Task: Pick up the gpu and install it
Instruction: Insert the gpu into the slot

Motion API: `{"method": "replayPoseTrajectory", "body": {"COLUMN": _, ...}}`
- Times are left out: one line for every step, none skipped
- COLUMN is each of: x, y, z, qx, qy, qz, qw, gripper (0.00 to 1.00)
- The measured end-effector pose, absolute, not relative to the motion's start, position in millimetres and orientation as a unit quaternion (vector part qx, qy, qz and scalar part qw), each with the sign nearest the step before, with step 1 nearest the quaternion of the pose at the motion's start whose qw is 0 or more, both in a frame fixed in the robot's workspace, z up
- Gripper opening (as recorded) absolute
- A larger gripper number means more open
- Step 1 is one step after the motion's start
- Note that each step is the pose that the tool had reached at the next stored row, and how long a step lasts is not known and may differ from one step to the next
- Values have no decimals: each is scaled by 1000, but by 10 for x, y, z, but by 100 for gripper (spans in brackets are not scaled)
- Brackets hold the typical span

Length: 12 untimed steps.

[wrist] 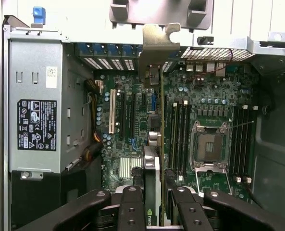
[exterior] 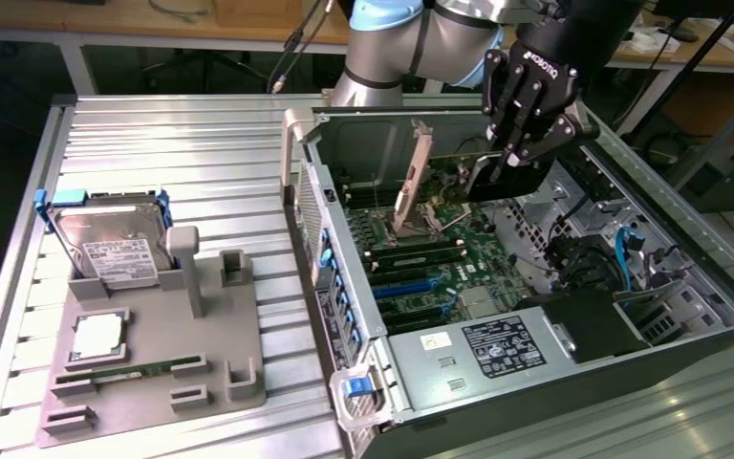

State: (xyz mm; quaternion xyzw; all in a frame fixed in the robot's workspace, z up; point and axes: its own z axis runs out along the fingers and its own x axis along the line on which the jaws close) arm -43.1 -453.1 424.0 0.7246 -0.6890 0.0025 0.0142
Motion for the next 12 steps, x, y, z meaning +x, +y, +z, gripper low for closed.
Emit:
{"method": "replayPoseTrajectory", "body": {"x": -431, "y": -4530, "z": 4237, "qx": 725, "qy": -689, "qz": 3, "qw": 14, "gripper": 27}}
{"method": "replayPoseTrajectory", "body": {"x": -432, "y": -4530, "z": 4235, "qx": 725, "qy": -689, "qz": 3, "qw": 14, "gripper": 27}}
{"method": "replayPoseTrajectory", "body": {"x": -433, "y": -4530, "z": 4233, "qx": 725, "qy": -689, "qz": 3, "qw": 14, "gripper": 27}}
{"method": "replayPoseTrajectory", "body": {"x": -433, "y": -4529, "z": 4231, "qx": 725, "qy": -689, "qz": 3, "qw": 14, "gripper": 27}}
{"method": "replayPoseTrajectory", "body": {"x": -433, "y": -4529, "z": 4228, "qx": 724, "qy": -690, "qz": 3, "qw": 14, "gripper": 27}}
{"method": "replayPoseTrajectory", "body": {"x": -433, "y": -4529, "z": 4222, "qx": 721, "qy": -692, "qz": 3, "qw": 14, "gripper": 27}}
{"method": "replayPoseTrajectory", "body": {"x": -437, "y": -4526, "z": 4207, "qx": 719, "qy": -695, "qz": 3, "qw": 13, "gripper": 27}}
{"method": "replayPoseTrajectory", "body": {"x": -437, "y": -4524, "z": 4192, "qx": 718, "qy": -696, "qz": 3, "qw": 13, "gripper": 27}}
{"method": "replayPoseTrajectory", "body": {"x": -437, "y": -4523, "z": 4179, "qx": 717, "qy": -697, "qz": 3, "qw": 13, "gripper": 27}}
{"method": "replayPoseTrajectory", "body": {"x": -437, "y": -4523, "z": 4172, "qx": 716, "qy": -698, "qz": 3, "qw": 13, "gripper": 27}}
{"method": "replayPoseTrajectory", "body": {"x": -438, "y": -4523, "z": 4164, "qx": 715, "qy": -698, "qz": 3, "qw": 13, "gripper": 27}}
{"method": "replayPoseTrajectory", "body": {"x": -438, "y": -4523, "z": 4157, "qx": 715, "qy": -699, "qz": 3, "qw": 13, "gripper": 27}}
